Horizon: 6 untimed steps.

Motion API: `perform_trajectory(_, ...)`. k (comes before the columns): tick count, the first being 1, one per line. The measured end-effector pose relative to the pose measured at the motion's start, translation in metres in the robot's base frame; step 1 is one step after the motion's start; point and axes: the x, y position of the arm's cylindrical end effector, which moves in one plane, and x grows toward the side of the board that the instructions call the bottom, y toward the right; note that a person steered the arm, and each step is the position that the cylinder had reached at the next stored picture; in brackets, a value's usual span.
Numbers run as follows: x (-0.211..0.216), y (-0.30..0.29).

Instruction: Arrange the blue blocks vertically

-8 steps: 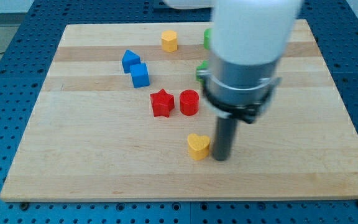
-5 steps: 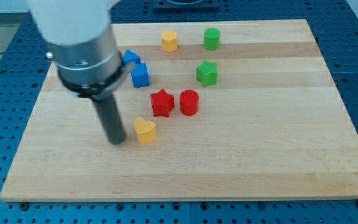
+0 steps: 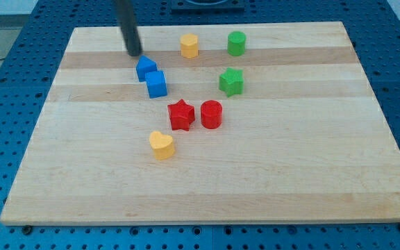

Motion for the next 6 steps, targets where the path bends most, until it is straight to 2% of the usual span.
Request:
perform_trajectory(1,0.018,0.042)
perform_trajectory(2,0.051,0.048)
perform_trajectory(3,0.06,0.023)
perform_trajectory(4,0.025,-0.014)
perform_trajectory(6,0.056,-0.057)
